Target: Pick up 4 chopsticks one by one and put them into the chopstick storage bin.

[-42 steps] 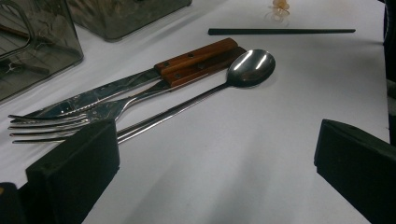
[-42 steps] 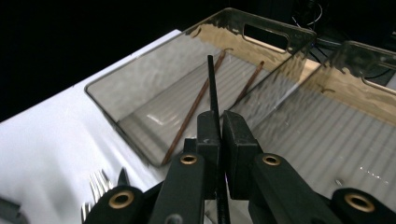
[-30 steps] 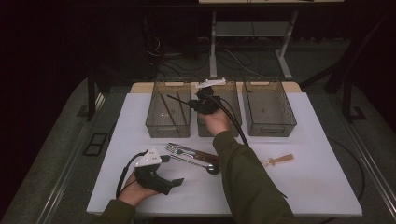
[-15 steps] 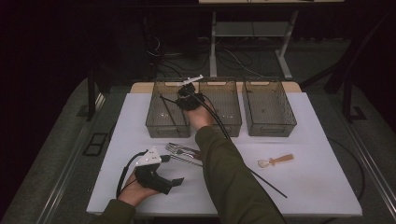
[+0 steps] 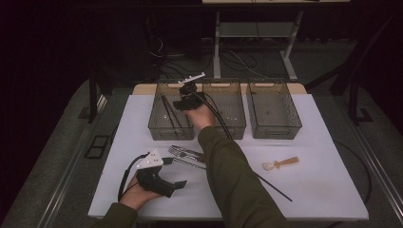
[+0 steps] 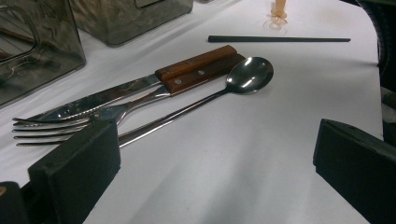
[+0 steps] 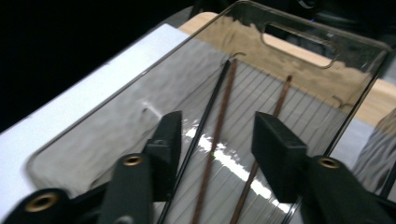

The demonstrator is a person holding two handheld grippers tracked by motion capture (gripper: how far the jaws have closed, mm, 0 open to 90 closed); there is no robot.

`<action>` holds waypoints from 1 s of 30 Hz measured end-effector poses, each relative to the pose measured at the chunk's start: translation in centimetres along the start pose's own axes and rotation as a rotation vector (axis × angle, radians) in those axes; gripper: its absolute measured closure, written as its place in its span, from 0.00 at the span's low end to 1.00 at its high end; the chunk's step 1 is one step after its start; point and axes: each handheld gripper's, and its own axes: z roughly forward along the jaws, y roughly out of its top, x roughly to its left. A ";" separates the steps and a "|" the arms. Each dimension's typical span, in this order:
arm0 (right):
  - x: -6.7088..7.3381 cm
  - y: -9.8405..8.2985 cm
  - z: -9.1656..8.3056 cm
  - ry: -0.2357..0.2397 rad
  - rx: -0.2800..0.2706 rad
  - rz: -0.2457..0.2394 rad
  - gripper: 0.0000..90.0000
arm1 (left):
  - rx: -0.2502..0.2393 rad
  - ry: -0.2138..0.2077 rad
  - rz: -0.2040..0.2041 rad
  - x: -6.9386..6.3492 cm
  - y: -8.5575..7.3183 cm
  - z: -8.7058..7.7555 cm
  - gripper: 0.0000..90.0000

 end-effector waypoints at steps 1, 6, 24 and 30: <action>0.0 -0.1 -0.3 0.008 0.005 0.001 0.56 | 0.000 0.000 -0.003 0.0 0.0 0.0 0.00; -0.6 -1.0 -2.1 0.041 0.003 -0.020 0.50 | 0.008 0.000 0.004 0.0 0.0 0.0 0.00; -3.4 -5.8 -10.3 0.136 -0.035 -0.068 0.37 | 0.013 -0.003 0.000 -0.1 0.0 0.2 0.00; -4.1 -7.7 -12.0 0.148 -0.054 -0.085 0.30 | 0.005 0.002 -0.008 -0.1 0.0 0.2 0.00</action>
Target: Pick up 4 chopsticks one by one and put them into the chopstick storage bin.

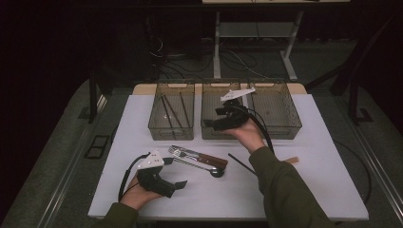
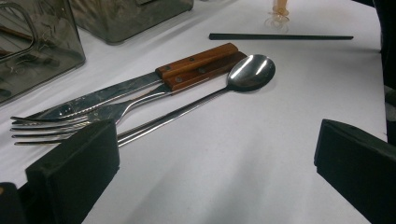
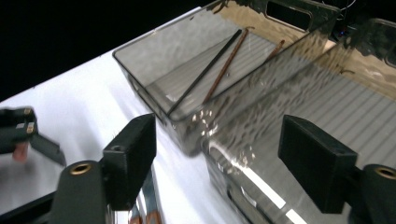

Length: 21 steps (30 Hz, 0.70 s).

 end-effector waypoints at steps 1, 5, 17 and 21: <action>0.0 -0.3 -0.3 0.002 0.002 0.005 0.28 | 0.001 0.002 0.000 0.0 0.0 0.0 0.00; -0.3 -1.5 -1.3 0.009 -0.007 0.001 0.26 | 0.003 0.001 0.001 -0.1 0.0 0.1 0.00; -0.5 -4.7 -4.7 0.037 -0.039 0.002 0.26 | 0.008 0.005 0.006 -0.1 0.0 0.1 0.00; -0.7 -6.0 -6.0 0.042 -0.049 0.007 0.26 | 0.008 0.006 0.009 -0.1 0.0 0.1 0.00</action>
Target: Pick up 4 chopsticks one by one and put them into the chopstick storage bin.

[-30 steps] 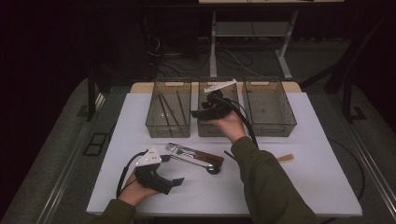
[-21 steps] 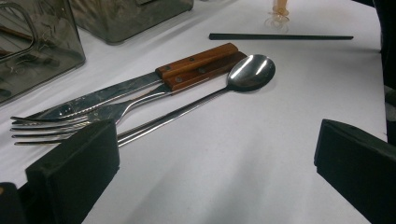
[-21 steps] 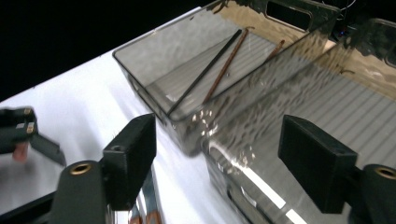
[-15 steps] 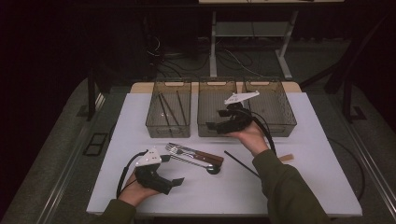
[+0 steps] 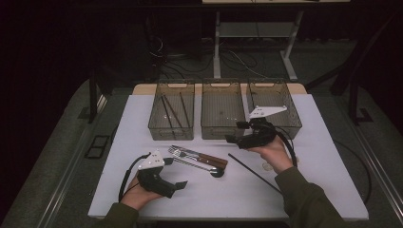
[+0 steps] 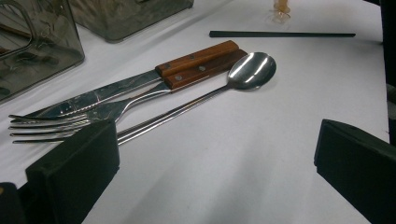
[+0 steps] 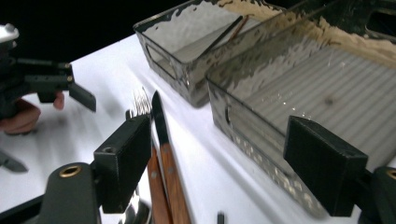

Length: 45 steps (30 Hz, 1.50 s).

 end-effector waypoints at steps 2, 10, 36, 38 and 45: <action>0.0 -0.7 -0.6 -0.002 0.002 0.002 0.26 | 0.001 0.000 -0.004 0.0 0.0 0.0 0.00; -0.3 -3.3 -3.0 -0.021 0.004 0.010 0.26 | 0.014 0.007 0.013 -0.1 0.0 -0.1 0.00; 0.7 -11.0 -8.7 -0.018 0.126 0.013 0.56 | 0.028 0.017 0.013 -0.1 0.0 0.0 0.00; 0.7 -11.4 -8.9 -0.031 0.130 0.009 0.59 | 0.029 0.017 0.014 -0.1 0.0 0.0 0.00; 0.7 -12.2 -8.3 -0.034 0.159 0.013 0.72 | 0.031 0.016 0.016 -0.1 0.0 0.0 0.00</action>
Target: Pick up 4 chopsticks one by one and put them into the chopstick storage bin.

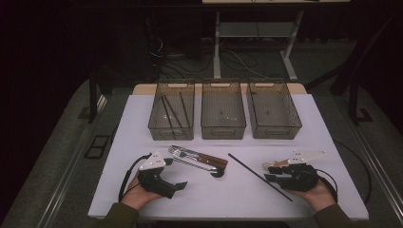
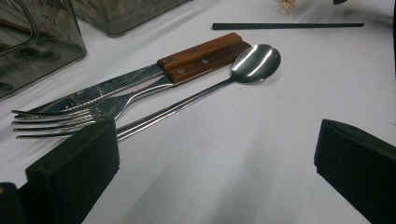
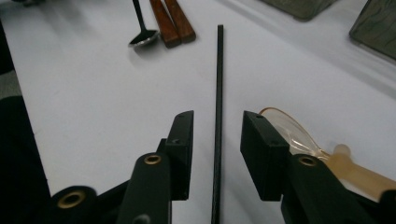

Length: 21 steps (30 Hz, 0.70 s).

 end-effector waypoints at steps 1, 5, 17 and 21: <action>0.0 0.0 0.2 -0.001 0.011 0.002 0.74 | 0.000 0.000 0.000 0.0 0.0 0.0 0.00; -0.2 -0.3 0.9 -0.011 0.053 -0.006 0.79 | 0.002 0.000 -0.001 0.0 0.0 0.0 0.00; 0.0 -0.3 2.4 -0.011 0.123 -0.043 0.89 | 0.001 -0.001 -0.002 0.0 0.0 0.1 0.00; 0.0 -0.3 2.6 -0.013 0.127 -0.054 0.89 | 0.003 -0.001 -0.002 0.0 0.0 0.1 0.00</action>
